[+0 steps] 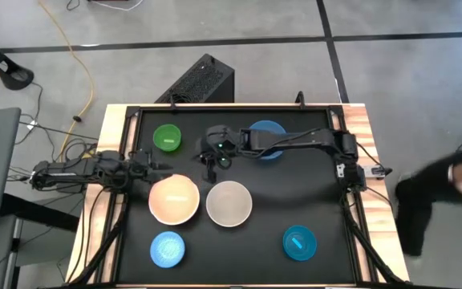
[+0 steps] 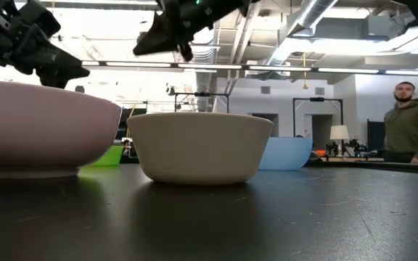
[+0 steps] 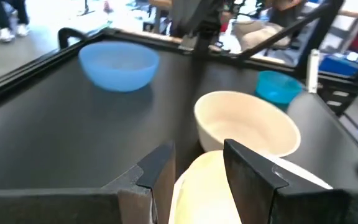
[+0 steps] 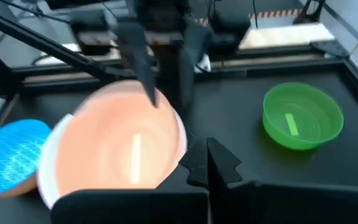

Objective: Nest bowls inside each other
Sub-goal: Stack the orange bowl on top of the white bowl

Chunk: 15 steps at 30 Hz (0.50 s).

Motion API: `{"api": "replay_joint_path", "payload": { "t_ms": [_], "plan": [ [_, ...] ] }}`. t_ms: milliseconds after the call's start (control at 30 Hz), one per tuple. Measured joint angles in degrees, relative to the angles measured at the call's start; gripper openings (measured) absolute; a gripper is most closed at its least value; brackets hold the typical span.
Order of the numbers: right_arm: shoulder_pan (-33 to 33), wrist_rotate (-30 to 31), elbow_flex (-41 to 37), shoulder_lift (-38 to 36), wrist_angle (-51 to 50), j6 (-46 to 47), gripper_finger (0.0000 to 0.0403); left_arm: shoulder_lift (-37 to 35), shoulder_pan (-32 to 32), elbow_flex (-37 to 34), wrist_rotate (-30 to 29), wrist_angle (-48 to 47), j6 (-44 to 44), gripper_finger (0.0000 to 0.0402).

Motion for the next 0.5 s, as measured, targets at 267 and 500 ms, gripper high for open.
{"api": "replay_joint_path", "payload": {
  "t_ms": [267,500],
  "plan": [
    [-0.3,1.3,0.0,-2.2,-3.1,-0.2,0.0006,0.0,0.0,-0.8,0.1,-3.2,-2.5,0.0125],
    [-0.7,1.3,0.0,-2.3,-4.1,0.3,0.0006,0.0,0.0,-1.6,0.1,-3.7,-2.4,0.0125]
  ]
}}
